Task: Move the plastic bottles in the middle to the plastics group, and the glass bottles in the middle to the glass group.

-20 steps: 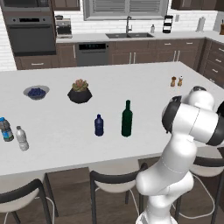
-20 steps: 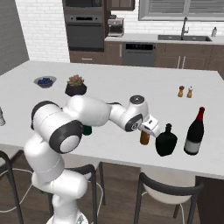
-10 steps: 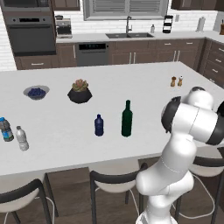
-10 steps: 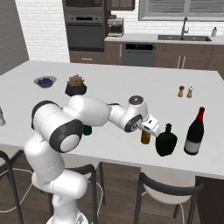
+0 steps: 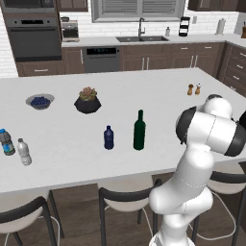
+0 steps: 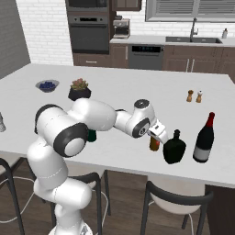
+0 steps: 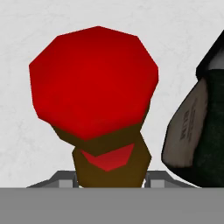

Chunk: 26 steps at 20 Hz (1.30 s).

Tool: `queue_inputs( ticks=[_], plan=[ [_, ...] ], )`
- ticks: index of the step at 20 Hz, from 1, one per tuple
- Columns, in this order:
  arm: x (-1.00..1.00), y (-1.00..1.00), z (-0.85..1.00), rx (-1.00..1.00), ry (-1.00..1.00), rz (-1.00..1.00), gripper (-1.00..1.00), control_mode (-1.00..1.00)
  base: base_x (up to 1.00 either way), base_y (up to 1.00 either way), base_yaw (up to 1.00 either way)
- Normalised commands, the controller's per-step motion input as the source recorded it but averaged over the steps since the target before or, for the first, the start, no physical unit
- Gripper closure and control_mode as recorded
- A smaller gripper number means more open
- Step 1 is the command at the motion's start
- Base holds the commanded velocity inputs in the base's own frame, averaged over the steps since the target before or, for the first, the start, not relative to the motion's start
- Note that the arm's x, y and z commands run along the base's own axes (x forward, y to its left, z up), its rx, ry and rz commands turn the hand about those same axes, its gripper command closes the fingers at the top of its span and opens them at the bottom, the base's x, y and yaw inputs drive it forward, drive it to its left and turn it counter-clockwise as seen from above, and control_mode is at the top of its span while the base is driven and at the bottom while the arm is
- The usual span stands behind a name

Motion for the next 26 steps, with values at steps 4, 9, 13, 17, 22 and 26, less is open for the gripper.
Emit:
queue_inputs(
  ticks=[4, 9, 13, 17, 22, 26],
  plan=[
    [0.00, -0.03, 0.00, 0.00, 0.00, -0.12, 1.00, -1.00, 0.00, 0.00, 0.00],
    [0.00, 0.00, -0.05, 0.00, -0.05, -0.04, 1.00, -1.00, 0.00, 0.00, 0.00],
    [0.00, 0.00, -0.37, 0.00, -0.07, -0.03, 1.00, -1.00, 0.00, 0.00, 0.00],
    [0.00, 0.00, -0.37, 0.00, -0.05, -0.02, 1.00, -1.00, 0.00, 0.00, 0.00],
    [0.00, 0.00, -0.16, 0.00, -0.03, 0.00, 1.00, -1.00, 0.00, 0.00, 0.00],
    [0.00, 0.00, 0.02, 0.00, -0.02, 0.00, 1.00, -1.00, 0.00, 0.00, 0.00]
  ],
)
